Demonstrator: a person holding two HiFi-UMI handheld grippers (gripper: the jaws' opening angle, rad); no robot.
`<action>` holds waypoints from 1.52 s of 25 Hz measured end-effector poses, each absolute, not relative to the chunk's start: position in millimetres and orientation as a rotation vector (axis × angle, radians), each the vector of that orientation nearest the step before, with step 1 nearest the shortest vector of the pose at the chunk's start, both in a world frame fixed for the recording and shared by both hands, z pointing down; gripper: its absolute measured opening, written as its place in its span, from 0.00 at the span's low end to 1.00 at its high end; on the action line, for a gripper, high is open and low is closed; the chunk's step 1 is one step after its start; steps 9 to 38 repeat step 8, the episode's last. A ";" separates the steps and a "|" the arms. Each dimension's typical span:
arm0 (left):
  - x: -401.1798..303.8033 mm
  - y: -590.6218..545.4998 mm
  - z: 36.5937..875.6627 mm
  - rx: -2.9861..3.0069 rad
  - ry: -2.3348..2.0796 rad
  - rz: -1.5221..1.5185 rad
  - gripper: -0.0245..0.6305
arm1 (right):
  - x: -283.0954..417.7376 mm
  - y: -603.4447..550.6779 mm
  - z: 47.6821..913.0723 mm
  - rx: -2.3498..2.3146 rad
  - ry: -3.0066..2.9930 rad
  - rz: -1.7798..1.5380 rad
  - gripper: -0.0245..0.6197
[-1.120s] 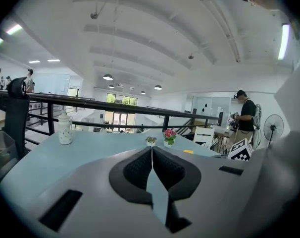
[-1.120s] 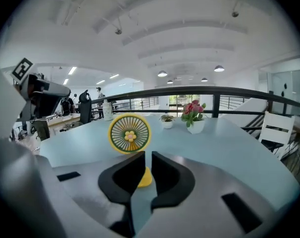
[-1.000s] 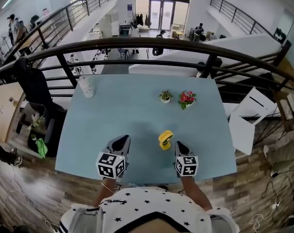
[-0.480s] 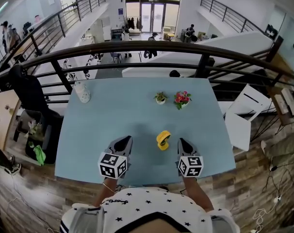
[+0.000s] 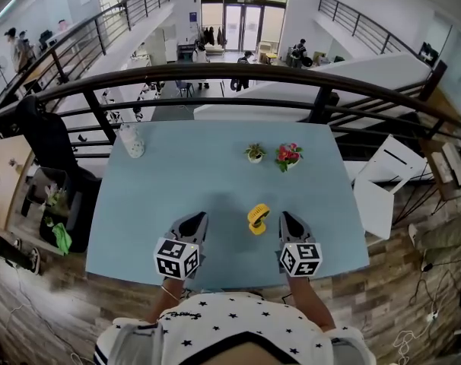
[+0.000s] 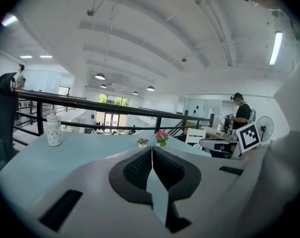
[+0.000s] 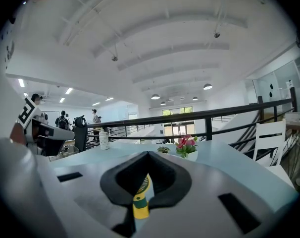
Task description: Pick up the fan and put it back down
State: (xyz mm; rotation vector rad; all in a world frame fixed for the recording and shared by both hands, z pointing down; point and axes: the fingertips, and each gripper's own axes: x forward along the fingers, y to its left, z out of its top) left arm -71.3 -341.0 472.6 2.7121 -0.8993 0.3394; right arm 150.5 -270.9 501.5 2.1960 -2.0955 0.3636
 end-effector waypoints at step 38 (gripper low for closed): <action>-75.2 -344.8 475.3 2.699 -0.911 0.352 0.08 | 147.2 -276.5 502.3 2.178 -2.107 0.368 0.04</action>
